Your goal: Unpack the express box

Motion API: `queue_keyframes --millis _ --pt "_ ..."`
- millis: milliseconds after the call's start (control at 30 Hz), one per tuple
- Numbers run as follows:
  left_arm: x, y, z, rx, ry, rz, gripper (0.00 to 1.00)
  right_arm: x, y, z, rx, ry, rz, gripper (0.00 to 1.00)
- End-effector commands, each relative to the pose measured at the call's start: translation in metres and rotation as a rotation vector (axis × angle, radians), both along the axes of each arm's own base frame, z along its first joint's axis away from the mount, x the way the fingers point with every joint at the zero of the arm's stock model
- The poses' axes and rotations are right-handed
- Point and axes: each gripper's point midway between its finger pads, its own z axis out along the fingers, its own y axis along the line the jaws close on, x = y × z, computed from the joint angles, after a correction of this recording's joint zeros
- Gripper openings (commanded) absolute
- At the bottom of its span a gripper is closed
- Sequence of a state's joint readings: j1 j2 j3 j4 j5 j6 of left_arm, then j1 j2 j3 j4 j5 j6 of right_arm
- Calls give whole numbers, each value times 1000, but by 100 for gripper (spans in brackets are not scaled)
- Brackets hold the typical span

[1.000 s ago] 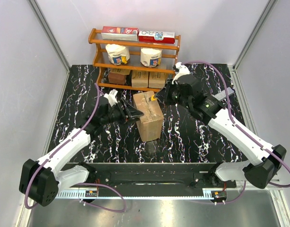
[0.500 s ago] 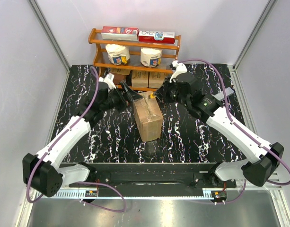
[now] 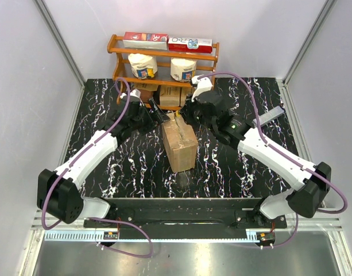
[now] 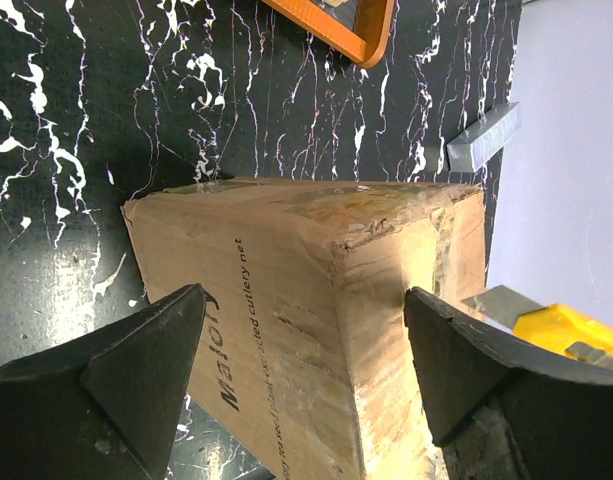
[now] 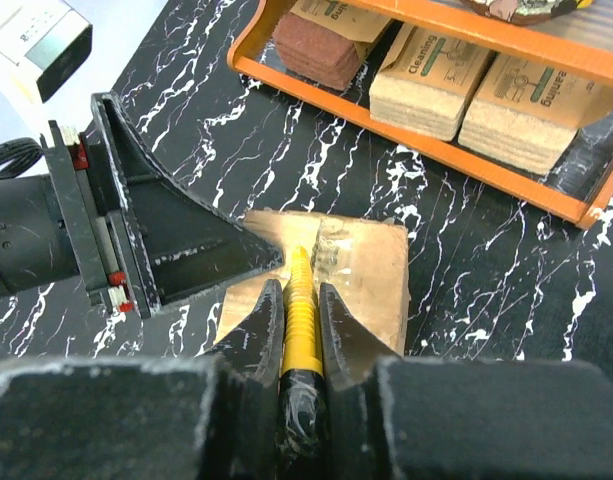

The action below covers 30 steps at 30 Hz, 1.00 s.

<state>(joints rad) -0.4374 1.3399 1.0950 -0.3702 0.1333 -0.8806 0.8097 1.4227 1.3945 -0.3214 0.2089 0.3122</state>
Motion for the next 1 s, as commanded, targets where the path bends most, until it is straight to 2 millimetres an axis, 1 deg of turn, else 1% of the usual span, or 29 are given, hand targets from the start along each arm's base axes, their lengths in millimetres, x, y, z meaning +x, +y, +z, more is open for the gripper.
queue_keyframes --millis 0,133,167,300,400,500,533,600,633,667,733,967 --pt "9 -1 14 -2 -68 -11 86 13 6 43 26 -138 -40 0" --pt "8 -4 12 -20 -83 -26 90 18 10 42 8 -151 -58 0" --pt "8 -5 11 -22 -81 -30 92 17 9 42 2 -155 -58 0" --pt "8 -10 12 -39 -91 -54 95 19 12 38 -9 -153 -59 0" --pt "10 -12 7 -37 -80 -61 95 19 14 35 -15 -151 -56 0" --pt "11 -14 0 -32 -57 -65 90 19 15 30 -25 -144 -57 0" --pt "10 -13 -6 -27 -33 -62 85 19 15 30 -26 -144 -58 0" --pt "8 -13 -12 -21 -7 -62 81 19 15 28 -31 -142 -58 0" --pt "7 -13 -15 -21 2 -62 76 18 15 28 -32 -141 -57 0" --pt "6 -13 -18 -21 9 -62 75 18 15 25 -38 -137 -58 0" --pt "4 -12 -19 -24 11 -61 72 17 15 22 -44 -131 -61 0" --pt "-1 -10 -25 -19 25 -60 67 17 15 11 -58 -115 -68 0"
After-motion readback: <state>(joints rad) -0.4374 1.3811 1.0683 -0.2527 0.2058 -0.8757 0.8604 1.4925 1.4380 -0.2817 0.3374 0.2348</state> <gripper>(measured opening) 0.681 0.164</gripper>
